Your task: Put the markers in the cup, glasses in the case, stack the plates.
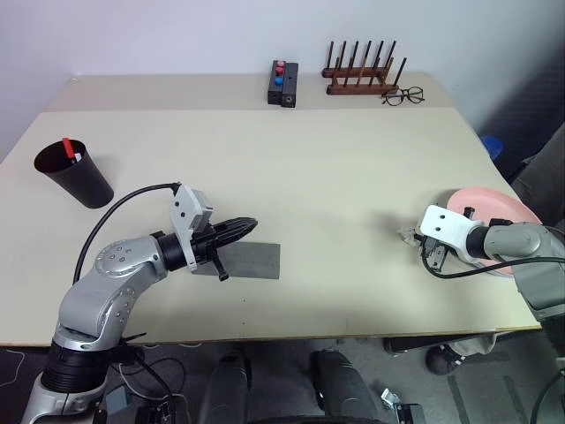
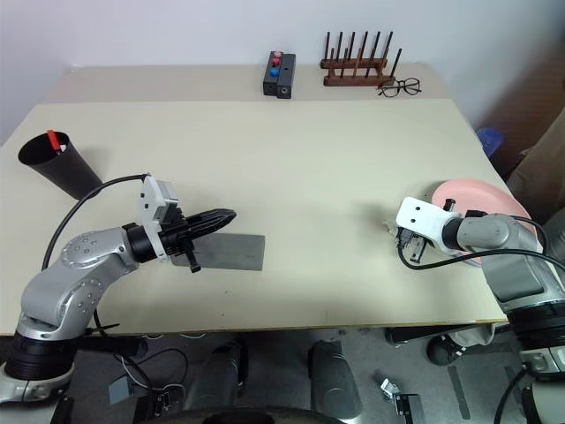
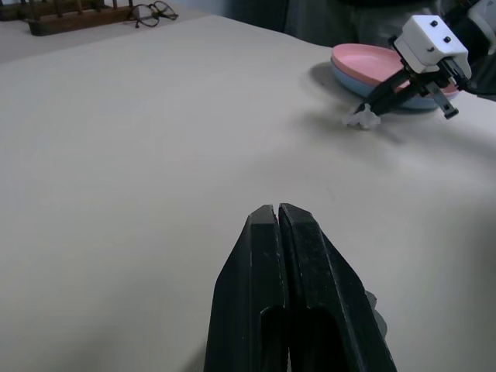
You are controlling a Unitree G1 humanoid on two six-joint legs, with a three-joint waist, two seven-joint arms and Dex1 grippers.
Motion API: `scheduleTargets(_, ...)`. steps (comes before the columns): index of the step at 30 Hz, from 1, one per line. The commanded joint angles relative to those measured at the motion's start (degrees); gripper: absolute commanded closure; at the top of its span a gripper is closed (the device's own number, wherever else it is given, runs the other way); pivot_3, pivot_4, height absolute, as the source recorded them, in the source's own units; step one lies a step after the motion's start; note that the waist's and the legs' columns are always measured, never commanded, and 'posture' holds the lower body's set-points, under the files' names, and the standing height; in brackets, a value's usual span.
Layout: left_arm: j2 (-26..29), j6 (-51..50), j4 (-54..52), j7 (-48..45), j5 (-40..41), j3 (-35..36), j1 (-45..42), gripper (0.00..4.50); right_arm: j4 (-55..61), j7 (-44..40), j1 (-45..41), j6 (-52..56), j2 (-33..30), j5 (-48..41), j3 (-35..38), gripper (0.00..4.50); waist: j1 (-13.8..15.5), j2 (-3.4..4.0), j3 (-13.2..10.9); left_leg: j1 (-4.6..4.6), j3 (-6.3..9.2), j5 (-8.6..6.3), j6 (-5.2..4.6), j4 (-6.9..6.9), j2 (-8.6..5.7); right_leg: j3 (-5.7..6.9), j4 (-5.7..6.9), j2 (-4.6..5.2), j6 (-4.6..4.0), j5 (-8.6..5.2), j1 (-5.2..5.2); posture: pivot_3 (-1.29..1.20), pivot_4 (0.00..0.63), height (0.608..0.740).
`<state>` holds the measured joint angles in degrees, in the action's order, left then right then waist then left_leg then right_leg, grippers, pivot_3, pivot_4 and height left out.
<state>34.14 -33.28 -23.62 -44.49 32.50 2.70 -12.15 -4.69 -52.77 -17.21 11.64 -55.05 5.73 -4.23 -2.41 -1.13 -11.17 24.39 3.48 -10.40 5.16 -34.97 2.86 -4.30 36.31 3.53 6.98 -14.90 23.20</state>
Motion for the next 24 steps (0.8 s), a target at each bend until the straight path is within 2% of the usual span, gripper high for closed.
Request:
scheduleTargets(1, 0.18, 0.94, -0.98, -0.27, 0.2, 0.43, -0.64, 4.5, 2.7, 0.37, -0.49, 0.14, -0.96, -0.31, 2.19, 4.46, -0.01, 0.0, 0.0, 0.0, 0.0, 0.0, 0.0, 0.0, 0.0, 0.0, 0.0, 0.0, 0.0, 0.0, 0.0, 0.0, 0.15, 0.74)
scheduleTargets(5, -0.09, 1.35, -0.29, -0.46, -0.18, -0.02, -1.03, 4.5, 3.97, 0.44, -1.02, 1.7, -3.6, -1.02, 5.77, 4.46, 0.08, 0.01, -0.01, 0.0, 0.0, 0.0, 0.0, 0.0, 0.0, 0.0, 0.0, 0.0, 0.0, 0.0, 0.0, 0.0, 0.15, 0.74)
scheduleTargets(11, 0.07, 2.56, 1.88, -1.75, -0.85, -0.21, -1.56, 4.5, -0.47, 0.14, 1.32, 0.74, -11.67, -0.87, 12.58, 4.46, 0.32, 0.04, -0.02, 0.01, -0.01, 0.0, -0.01, -0.02, -0.02, 0.0, 0.0, 0.03, -0.01, 0.0, 0.01, 0.0, 0.15, 0.74)
scheduleTargets(15, -0.25, 3.18, 3.58, -2.22, -1.49, -0.77, -2.81, 4.5, -4.32, 0.06, 2.84, -0.52, -12.95, -0.16, 12.3, 4.46, 0.01, 0.02, -0.01, 0.0, -0.01, -0.01, -0.02, -0.02, -0.02, -0.01, -0.01, 0.03, -0.01, -0.01, 0.0, 0.0, 0.15, 0.74)
scheduleTargets(18, -0.37, 3.5, 4.1, -2.15, -1.79, -0.99, -3.38, 4.5, -6.13, 0.36, 2.44, -1.15, -12.9, 0.31, 11.44, 3.61, -0.16, 0.1, -0.02, 0.0, -0.02, -0.01, -0.02, -0.01, -0.02, -0.02, -0.01, 0.03, -0.01, -0.01, 0.01, 0.0, 0.15, 0.74)
scheduleTargets(22, 0.34, 3.85, 3.85, -1.26, -2.08, 0.86, -2.35, 4.5, -6.19, 1.42, -0.6, -1.84, -11.64, -0.41, 11.03, 1.67, -0.31, 0.13, 0.0, -0.01, -0.02, -0.03, -0.05, 0.01, -0.01, -0.02, 0.02, 0.01, 0.0, 0.0, 0.05, 0.0, 0.15, 0.74)
scheduleTargets(24, 0.86, 4.01, 3.69, -0.8, -2.47, 1.58, -1.75, 4.5, -6.49, 0.26, -1.6, -2.44, -11.42, -1.03, 10.43, 1.67, -0.19, 0.13, -0.01, -0.01, -0.02, -0.03, -0.05, 0.0, -0.01, -0.02, 0.02, 0.01, 0.01, 0.0, 0.04, 0.0, 0.15, 0.74)
